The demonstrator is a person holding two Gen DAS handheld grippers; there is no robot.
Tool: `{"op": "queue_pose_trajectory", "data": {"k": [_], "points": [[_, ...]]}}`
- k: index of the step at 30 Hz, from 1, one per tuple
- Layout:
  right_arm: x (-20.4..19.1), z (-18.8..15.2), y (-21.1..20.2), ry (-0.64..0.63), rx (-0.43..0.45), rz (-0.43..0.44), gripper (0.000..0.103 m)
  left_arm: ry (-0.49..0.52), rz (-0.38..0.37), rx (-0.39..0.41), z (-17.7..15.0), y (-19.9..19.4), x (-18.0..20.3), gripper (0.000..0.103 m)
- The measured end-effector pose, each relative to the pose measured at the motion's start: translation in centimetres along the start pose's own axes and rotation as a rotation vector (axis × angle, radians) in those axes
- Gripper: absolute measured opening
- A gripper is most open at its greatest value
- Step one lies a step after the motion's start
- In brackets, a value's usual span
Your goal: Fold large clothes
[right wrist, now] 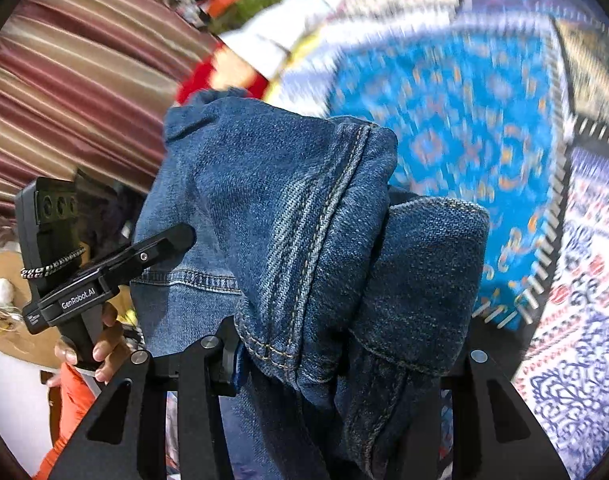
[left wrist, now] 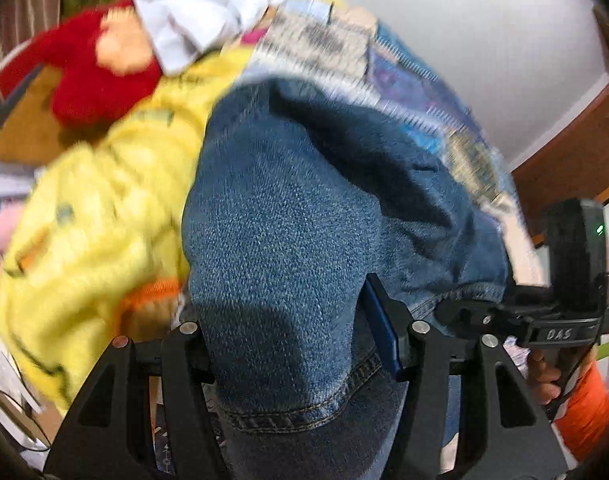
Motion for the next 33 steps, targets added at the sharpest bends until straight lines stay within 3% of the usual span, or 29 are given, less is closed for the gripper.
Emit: {"op": "queue_pose_trajectory", "data": {"k": [3, 6, 8, 11, 15, 21, 23, 27, 33], "points": [[0.6, -0.4, 1.9, -0.044, -0.035, -0.035, 0.047, -0.008, 0.023, -0.013, -1.8, 2.0, -1.2, 0.061], [0.0, -0.6, 2.2, -0.128, -0.043, -0.077, 0.055, 0.008, 0.031, 0.035, -2.5, 2.2, -1.8, 0.07], [0.0, -0.3, 2.0, -0.168, -0.046, -0.106, 0.067, 0.054, 0.077, 0.057, -3.0, 2.3, -1.8, 0.078], [0.9, -1.1, 1.0, -0.201, -0.029, -0.143, 0.083, 0.131, 0.123, 0.094, -3.9, 1.8, -1.5, 0.082], [2.4, -2.6, -1.1, -0.182, -0.039, -0.127, 0.085, 0.191, 0.18, 0.145, -5.4, 0.1, -1.0, 0.084], [1.3, -3.5, -5.1, -0.29, 0.03, -0.248, 0.086, 0.291, 0.283, 0.159, -5.3, -2.4, -0.5, 0.084], [0.4, -3.4, -6.4, -0.354, 0.076, -0.286, 0.086, 0.313, 0.312, 0.182, -4.6, -3.5, -0.3, 0.084], [-1.5, -2.5, -8.0, -0.405, 0.16, -0.266, 0.086, 0.311, 0.339, 0.216, -1.9, -4.0, -0.4, 0.085], [-4.7, 0.3, -5.7, -0.462, 0.238, -0.236, 0.086, 0.276, 0.364, 0.152, 3.0, 0.7, -1.0, 0.085]]}}
Point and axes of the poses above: each gripper's, at about its wrist camera, not at the fingertips, and y roughly the way its jaws point, x to its right, z to its top, the point moved 3 cm from there along y, roughly the way its jaws point, and after that the axes turned 6 degrees about x, right-handed, at the moved point
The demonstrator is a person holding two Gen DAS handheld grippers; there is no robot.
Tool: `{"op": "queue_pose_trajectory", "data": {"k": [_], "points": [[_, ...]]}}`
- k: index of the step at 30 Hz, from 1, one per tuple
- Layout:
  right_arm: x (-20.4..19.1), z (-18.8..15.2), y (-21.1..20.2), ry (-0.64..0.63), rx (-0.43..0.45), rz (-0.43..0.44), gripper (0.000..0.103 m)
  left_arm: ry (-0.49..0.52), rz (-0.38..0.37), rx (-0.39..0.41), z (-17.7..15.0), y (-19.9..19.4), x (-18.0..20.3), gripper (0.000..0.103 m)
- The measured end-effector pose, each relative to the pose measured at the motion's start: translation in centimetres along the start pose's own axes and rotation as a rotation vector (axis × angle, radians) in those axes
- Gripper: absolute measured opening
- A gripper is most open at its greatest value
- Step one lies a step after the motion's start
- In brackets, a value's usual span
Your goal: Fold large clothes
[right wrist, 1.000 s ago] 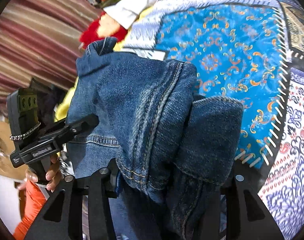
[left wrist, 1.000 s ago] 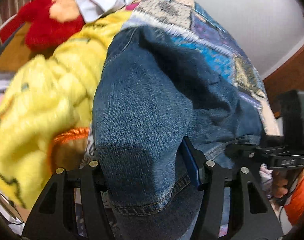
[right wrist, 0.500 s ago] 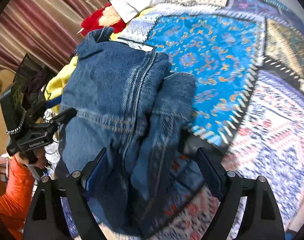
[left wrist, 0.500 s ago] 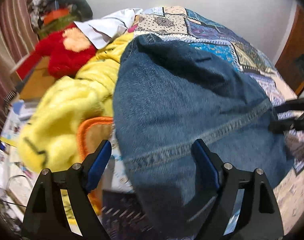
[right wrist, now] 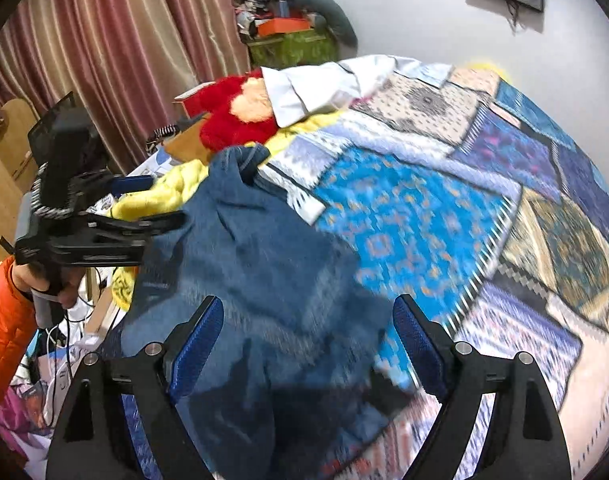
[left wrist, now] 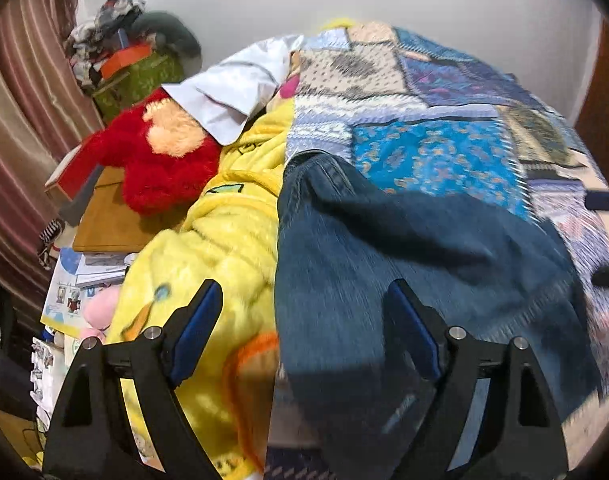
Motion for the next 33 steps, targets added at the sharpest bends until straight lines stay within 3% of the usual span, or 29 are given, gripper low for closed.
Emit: {"op": "queue_pose_trajectory", "data": {"k": [3, 8, 13, 17, 22, 25, 28, 33], "points": [[-0.5, 0.5, 2.7, -0.03, -0.007, -0.01, 0.085, -0.054, -0.026, -0.009, 1.7, 2.0, -0.1, 0.084], [2.0, -0.6, 6.8, -0.037, -0.06, -0.114, 0.085, -0.113, -0.075, -0.067, 3.5, 6.0, 0.4, 0.087], [4.9, -2.1, 6.6, 0.055, -0.062, -0.085, 0.085, -0.177, -0.104, -0.126, 3.1, 8.3, 0.8, 0.089], [4.8, -2.0, 4.4, 0.097, -0.055, -0.087, 0.085, -0.097, -0.067, -0.045, 3.3, 4.8, 1.4, 0.088], [2.0, -1.9, 2.1, 0.082, -0.028, -0.015, 0.085, 0.035, -0.131, 0.015, 1.2, -0.6, 3.6, 0.089], [0.3, -3.0, 2.3, 0.068, -0.053, 0.012, 0.085, 0.078, -0.147, -0.014, -1.5, -1.8, 4.8, 0.089], [-0.3, -5.5, 3.5, 0.036, -0.144, -0.035, 0.085, 0.108, -0.115, -0.075, -4.8, -1.8, 5.5, 0.089], [-0.4, -8.6, 1.3, 0.044, -0.176, -0.041, 0.085, 0.08, -0.058, -0.058, -8.3, -4.1, 4.7, 0.092]]}}
Point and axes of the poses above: each gripper's, at about its wrist camera, not at the fingertips, and y roughly the way its jaws point, x to its right, z to its top, the point moved 3 cm from there along y, roughly the way its jaws point, and after that the axes turned 6 degrees about x, right-handed, at the moved point
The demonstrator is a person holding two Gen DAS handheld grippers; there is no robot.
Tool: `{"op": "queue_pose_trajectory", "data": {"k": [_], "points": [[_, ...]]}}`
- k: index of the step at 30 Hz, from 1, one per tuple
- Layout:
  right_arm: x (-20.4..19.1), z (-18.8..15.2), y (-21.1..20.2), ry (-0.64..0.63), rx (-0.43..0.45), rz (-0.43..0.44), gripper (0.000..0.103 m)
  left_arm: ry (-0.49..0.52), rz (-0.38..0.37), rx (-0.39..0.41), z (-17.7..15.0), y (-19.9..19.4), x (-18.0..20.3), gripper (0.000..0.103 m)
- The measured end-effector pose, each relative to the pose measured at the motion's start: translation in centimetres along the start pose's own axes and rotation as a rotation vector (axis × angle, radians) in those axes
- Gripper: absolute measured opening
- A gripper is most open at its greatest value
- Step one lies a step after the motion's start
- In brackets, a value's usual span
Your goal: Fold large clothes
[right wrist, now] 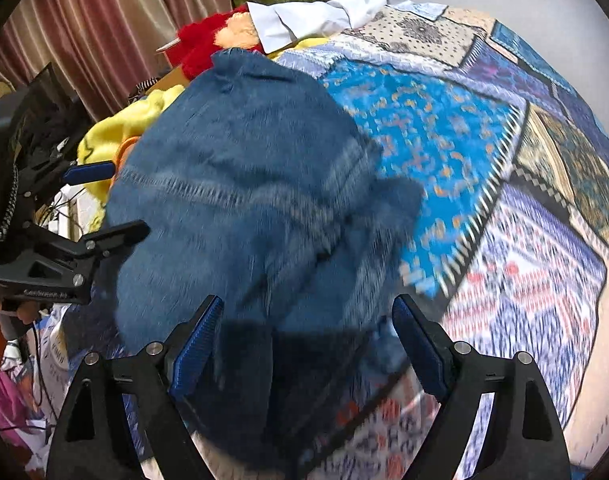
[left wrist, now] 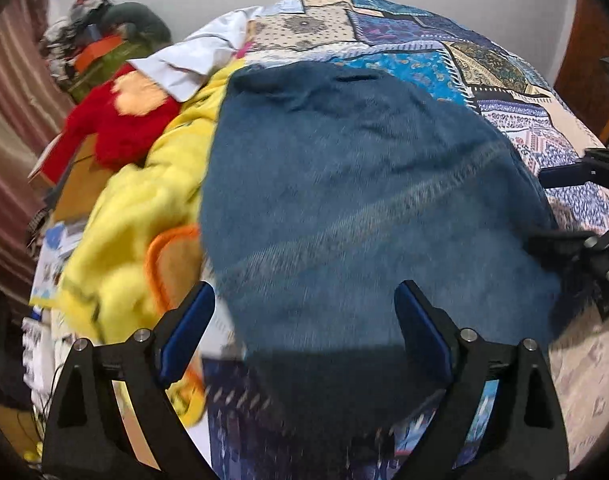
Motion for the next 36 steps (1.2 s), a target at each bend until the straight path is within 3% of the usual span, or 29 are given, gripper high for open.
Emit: {"op": "queue_pose_trajectory", "data": {"k": [5, 9, 12, 18, 22, 26, 31, 36], "points": [[-0.5, -2.3, -3.2, 0.001, 0.025, -0.034, 0.085, -0.035, 0.031, -0.013, -2.3, -2.6, -0.7, 0.092], [-1.1, -2.5, -6.8, 0.028, 0.116, -0.034, 0.085, -0.067, 0.077, 0.047, -2.2, -6.1, -0.9, 0.092], [-2.2, -1.6, -10.5, 0.041, 0.218, -0.016, 0.085, -0.103, 0.082, 0.142, -1.0, -10.1, -0.9, 0.092], [-5.0, 0.0, -20.1, 0.075, 0.493, 0.037, 0.085, -0.167, 0.065, 0.408, 2.0, -19.8, -0.1, 0.092], [-7.3, 0.4, -25.6, 0.064, 0.665, 0.027, 0.085, -0.19, 0.028, 0.581, 2.7, -25.9, 0.9, 0.092], [-9.4, -0.6, -30.1, 0.037, 0.801, -0.001, 0.085, -0.188, 0.016, 0.702, 2.3, -30.3, 2.1, 0.092], [-11.6, -2.7, -32.9, 0.026, 0.9, -0.019, 0.085, -0.19, 0.02, 0.78, 1.0, -33.3, 3.7, 0.092], [-12.0, -4.2, -32.6, 0.041, 0.892, -0.048, 0.085, -0.202, 0.024, 0.791, 0.0, -33.7, 4.2, 0.093]]}}
Point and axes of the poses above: each gripper's, at about its wrist camera, not at the fingertips, and y roughly the way its jaws point, x to its right, z to its top, the point moved 3 cm from there along y, roughly the way its jaws point, and after that the axes turned 6 degrees about x, right-handed, at the moved point
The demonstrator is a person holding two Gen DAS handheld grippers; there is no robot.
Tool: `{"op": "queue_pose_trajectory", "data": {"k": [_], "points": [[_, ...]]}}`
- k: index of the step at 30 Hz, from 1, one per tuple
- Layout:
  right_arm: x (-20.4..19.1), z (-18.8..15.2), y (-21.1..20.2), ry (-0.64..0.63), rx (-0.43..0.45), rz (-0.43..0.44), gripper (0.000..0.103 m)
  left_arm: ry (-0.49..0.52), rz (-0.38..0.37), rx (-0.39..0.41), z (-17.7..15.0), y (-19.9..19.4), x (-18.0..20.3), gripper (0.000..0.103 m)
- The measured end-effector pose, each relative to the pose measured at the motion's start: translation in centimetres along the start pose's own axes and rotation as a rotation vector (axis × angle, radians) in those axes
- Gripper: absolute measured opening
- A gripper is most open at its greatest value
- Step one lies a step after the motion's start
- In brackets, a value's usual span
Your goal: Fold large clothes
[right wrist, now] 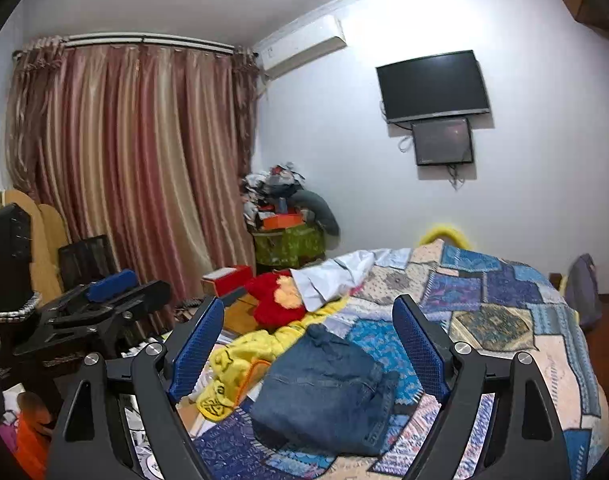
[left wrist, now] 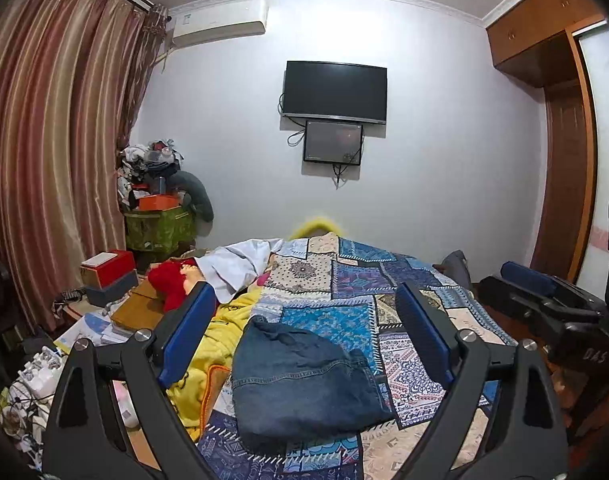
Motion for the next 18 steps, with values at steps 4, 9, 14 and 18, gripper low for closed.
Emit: {"op": "queue_pose_trajectory", "data": {"k": [4, 9, 14, 18], "points": [[0.1, -1.2, -0.3, -0.003, -0.015, -0.047, 0.095, 0.009, 0.033, 0.002, -0.7, -0.3, 0.2, 0.099], [0.0, -1.6, -0.6, -0.017, -0.017, -0.063, 0.096, -0.001, 0.03, -0.019, -1.2, 0.1, -0.1, 0.1], [0.2, -1.8, -0.3, -0.003, -0.037, -0.053, 0.097, 0.005, 0.024, -0.024, -1.4, 0.2, -0.1, 0.1], [0.1, -1.9, -0.3, 0.002, -0.046, -0.057, 0.097, 0.008, 0.018, -0.021, -1.5, 0.2, -0.1, 0.101]]}}
Point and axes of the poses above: each gripper's, at about its wrist camera, not at the fingertips, and y roughly the way its jaws point, x to its right, z to its top, the point moved 3 cm from there along y, roughly the way its jaws point, and after that the axes turned 6 degrees about x, right-handed, at the moved point
